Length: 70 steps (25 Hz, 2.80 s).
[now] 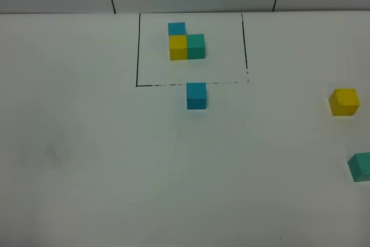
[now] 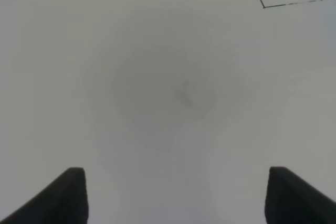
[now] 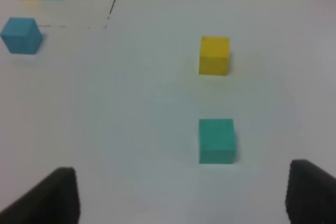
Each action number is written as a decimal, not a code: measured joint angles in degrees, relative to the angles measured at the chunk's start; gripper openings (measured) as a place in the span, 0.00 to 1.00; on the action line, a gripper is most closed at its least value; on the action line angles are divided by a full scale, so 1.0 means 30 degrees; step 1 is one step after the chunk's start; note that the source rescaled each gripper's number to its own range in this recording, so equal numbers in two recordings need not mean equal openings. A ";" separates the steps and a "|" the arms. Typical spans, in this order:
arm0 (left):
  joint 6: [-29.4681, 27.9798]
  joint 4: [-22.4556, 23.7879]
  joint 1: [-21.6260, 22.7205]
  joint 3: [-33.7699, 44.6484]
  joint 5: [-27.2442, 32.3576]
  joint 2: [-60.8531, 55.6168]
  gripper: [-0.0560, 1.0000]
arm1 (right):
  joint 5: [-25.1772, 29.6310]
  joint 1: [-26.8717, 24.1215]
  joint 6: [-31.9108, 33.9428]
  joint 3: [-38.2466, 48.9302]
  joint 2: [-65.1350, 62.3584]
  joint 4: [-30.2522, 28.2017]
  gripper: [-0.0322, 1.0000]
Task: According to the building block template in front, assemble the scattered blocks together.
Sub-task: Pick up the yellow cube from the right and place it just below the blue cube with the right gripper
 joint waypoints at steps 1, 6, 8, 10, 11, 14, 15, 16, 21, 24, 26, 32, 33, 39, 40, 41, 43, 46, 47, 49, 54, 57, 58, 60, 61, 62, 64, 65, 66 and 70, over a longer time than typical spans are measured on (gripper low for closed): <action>0.0000 0.0000 0.0000 0.0000 0.0000 0.0000 0.61 | 0.0000 0.0000 0.0000 0.0000 0.0000 0.0000 0.63; 0.0000 0.0000 0.0000 0.0000 0.0000 0.0000 0.61 | 0.0000 0.0000 0.0000 0.0000 0.0000 0.0000 0.63; 0.0000 0.0000 0.0000 0.0000 0.0000 0.0000 0.61 | 0.0000 0.0000 0.0000 0.0000 0.0000 0.0000 0.63; 0.0000 -0.0015 0.0000 0.0000 0.0000 0.0000 0.61 | 0.0000 0.0000 0.0000 0.0000 0.0000 0.0000 0.63; 0.0000 -0.0089 0.0000 0.0000 0.0000 0.0000 0.61 | 0.0000 0.0000 0.0000 0.0000 0.0000 0.0000 0.63; 0.0000 -0.0309 0.0000 0.0000 0.0000 0.0000 0.61 | 0.0000 0.0000 0.0000 0.0000 0.0000 0.0000 0.63; 0.0000 -0.0351 0.0000 0.0000 0.0000 0.0000 0.61 | 0.0000 0.0000 0.0000 0.0000 0.0000 0.0000 0.63; 0.0000 -0.0351 0.0000 0.0000 0.0000 0.0000 0.61 | 0.0000 0.0000 0.0000 0.0000 0.0000 0.0000 0.63; 0.0000 -0.0351 0.0000 0.0000 0.0000 0.0000 0.61 | 0.0000 0.0000 0.0000 0.0000 0.0000 0.0000 0.63; 0.0000 -0.0351 0.0000 0.0000 0.0000 0.0000 0.61 | 0.0000 0.0000 0.0000 0.0000 0.0000 0.0000 0.63; 0.0000 -0.0351 0.0000 0.0000 0.0000 0.0000 0.61 | 0.0000 0.0000 0.0000 0.0000 0.0000 0.0000 0.63; 0.0000 -0.0351 0.0000 0.0000 0.0000 0.0000 0.61 | 0.0000 0.0000 0.0000 0.0000 0.0000 0.0000 0.63; 0.0000 -0.0351 0.0000 0.0000 0.0000 0.0000 0.61 | 0.0000 0.0000 0.0000 0.0000 0.0000 0.0000 0.63; 0.0000 -0.0351 0.0000 0.0000 0.0000 0.0000 0.61 | 0.0000 0.0000 0.0000 0.0000 0.0000 0.0000 0.63; 0.0000 -0.0351 0.0000 0.0000 0.0000 0.0000 0.61 | 0.0000 0.0000 0.0000 0.0000 0.0000 0.0000 0.63; 0.0000 -0.0351 0.0000 0.0000 0.0000 0.0000 0.61 | 0.0000 0.0000 0.0000 0.0000 0.0000 0.0000 0.63; 0.0000 -0.0356 0.0000 0.0000 0.0000 0.0000 0.61 | 0.0000 0.0000 0.0000 0.0000 0.0000 0.0000 0.63; 0.0000 -0.0356 0.0000 0.0000 0.0000 0.0000 0.61 | 0.0000 0.0000 0.0000 0.0000 0.0000 0.0000 0.63; 0.0000 -0.0356 0.0000 0.0000 0.0000 0.0000 0.61 | 0.0000 0.0000 0.0000 0.0000 0.0000 0.0000 0.63; 0.0000 -0.0356 0.0000 0.0000 0.0000 0.0000 0.61 | 0.0000 0.0000 0.0000 0.0000 0.0000 0.0000 0.63; 0.0000 -0.0356 0.0000 0.0000 0.0000 0.0000 0.61 | 0.0000 0.0000 0.0245 0.0000 0.0000 -0.0020 0.63; 0.0000 -0.0356 0.0000 0.0000 0.0000 0.0000 0.61 | 0.0000 0.0000 0.1309 0.0000 0.0112 -0.0283 0.64; 0.0000 -0.0356 0.0000 0.0000 0.0000 0.0000 0.61 | 0.0018 0.0000 0.1718 -0.0045 0.0347 -0.0378 0.65; 0.0000 -0.0356 0.0000 0.0000 0.0000 0.0000 0.61 | 0.0062 0.0000 0.2471 -0.0338 0.1308 -0.0436 0.70; 0.0000 -0.0372 0.0000 0.0000 0.0000 0.0000 0.61 | 0.0067 0.0000 0.2627 -0.0557 0.1848 -0.0460 0.74; 0.0000 -0.0372 0.0000 0.0000 0.0000 0.0000 0.61 | 0.0095 0.0000 0.2725 -0.0758 0.2592 -0.0460 0.78; 0.0000 -0.0372 0.0000 0.0000 0.0000 0.0000 0.61 | 0.0114 0.0000 0.2799 -0.1257 0.4188 -0.0467 0.89; 0.0000 -0.0372 0.0000 0.0000 0.0000 0.0000 0.61 | 0.0010 0.0000 0.2840 -0.1511 0.5182 -0.0483 0.93; 0.0000 -0.0372 0.0000 0.0000 0.0000 0.0000 0.61 | -0.0127 0.0000 0.2840 -0.1729 0.6264 -0.0527 0.96; 0.0000 -0.0372 0.0000 0.0000 0.0000 0.0000 0.61 | -0.1334 0.0000 0.2649 -0.2708 1.1285 -0.1198 0.99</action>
